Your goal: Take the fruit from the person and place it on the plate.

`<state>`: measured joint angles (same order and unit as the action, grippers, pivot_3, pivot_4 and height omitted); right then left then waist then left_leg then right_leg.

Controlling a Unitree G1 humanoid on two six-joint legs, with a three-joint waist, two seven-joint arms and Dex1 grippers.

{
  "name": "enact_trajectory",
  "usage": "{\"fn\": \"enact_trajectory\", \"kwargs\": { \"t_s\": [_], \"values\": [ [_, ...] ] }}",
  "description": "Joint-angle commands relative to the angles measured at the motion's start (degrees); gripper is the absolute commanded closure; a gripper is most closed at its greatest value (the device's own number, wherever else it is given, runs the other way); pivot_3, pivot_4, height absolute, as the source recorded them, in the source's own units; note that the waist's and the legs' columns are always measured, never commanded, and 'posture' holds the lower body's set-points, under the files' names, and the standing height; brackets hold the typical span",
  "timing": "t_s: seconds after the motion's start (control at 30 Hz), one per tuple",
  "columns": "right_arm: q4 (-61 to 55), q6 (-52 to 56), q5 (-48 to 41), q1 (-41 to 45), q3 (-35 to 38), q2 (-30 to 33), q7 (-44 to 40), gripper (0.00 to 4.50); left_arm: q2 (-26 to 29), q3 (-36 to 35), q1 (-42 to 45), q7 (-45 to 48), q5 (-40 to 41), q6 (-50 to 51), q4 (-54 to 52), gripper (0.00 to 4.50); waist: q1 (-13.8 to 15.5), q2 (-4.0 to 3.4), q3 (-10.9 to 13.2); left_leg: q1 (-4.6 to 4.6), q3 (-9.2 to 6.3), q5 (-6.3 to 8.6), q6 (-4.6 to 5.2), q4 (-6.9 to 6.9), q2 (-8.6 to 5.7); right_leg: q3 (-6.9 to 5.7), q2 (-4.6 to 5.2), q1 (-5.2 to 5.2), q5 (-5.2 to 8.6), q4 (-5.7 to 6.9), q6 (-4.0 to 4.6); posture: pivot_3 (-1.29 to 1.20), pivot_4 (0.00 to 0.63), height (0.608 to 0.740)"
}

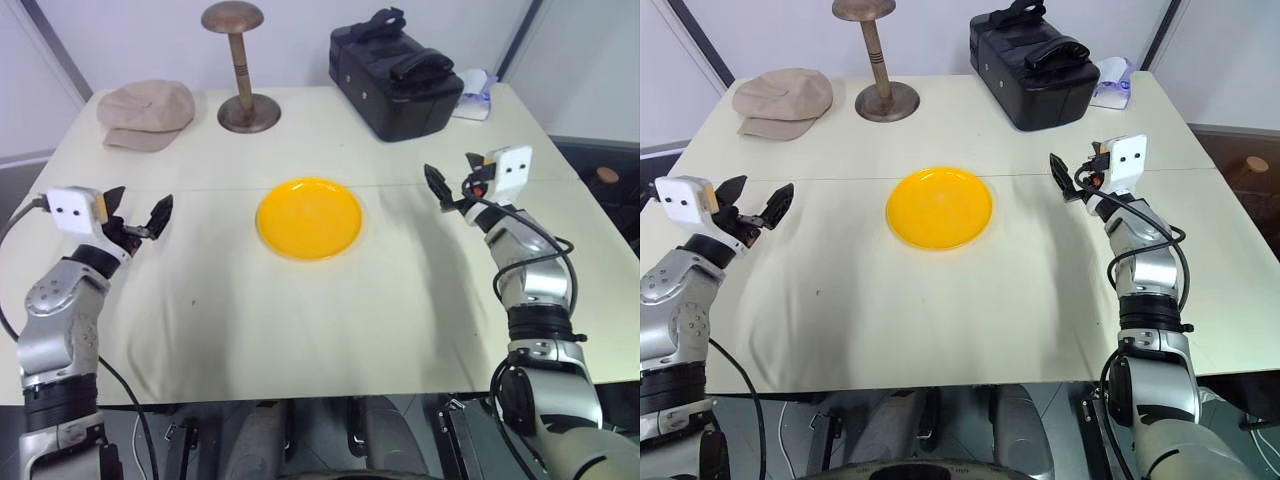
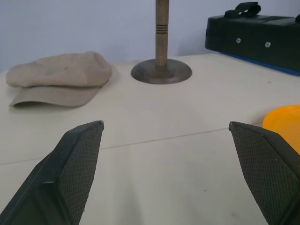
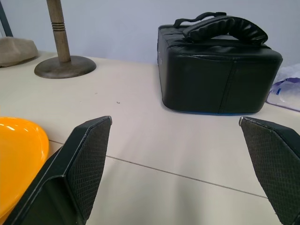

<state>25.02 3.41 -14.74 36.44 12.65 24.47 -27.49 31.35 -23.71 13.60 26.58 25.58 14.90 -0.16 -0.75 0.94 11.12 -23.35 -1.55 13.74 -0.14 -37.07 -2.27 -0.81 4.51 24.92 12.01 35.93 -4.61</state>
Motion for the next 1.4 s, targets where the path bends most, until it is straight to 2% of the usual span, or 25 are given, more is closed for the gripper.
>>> {"fn": "enact_trajectory", "kwargs": {
  "t_s": [0.03, 1.4],
  "values": [
    [-0.3, -1.4, -0.1, 1.0, 0.1, -0.1, -0.1, 0.05, 1.2, -1.5, 0.2, -0.2, 0.1, -0.5, -2.2, 0.00, 0.0, 0.00, 0.0, 0.00, 0.00, 0.00, 0.00, 0.00, 0.00, 0.00, 0.00, 0.00, 0.00, 0.00, 0.00, 0.00, 0.150, 0.740],
    [0.3, -2.0, 0.2, 0.8, -0.1, -0.5, 0.3, 0.05, 1.9, -1.3, 0.1, -0.4, 0.4, -0.2, -2.2, 0.00, 0.0, 0.00, 0.0, 0.00, 0.00, 0.00, 0.00, 0.00, 0.00, 0.00, 0.00, 0.00, 0.00, 0.01, 0.00, 0.00, 0.150, 0.740]
  ]
}}
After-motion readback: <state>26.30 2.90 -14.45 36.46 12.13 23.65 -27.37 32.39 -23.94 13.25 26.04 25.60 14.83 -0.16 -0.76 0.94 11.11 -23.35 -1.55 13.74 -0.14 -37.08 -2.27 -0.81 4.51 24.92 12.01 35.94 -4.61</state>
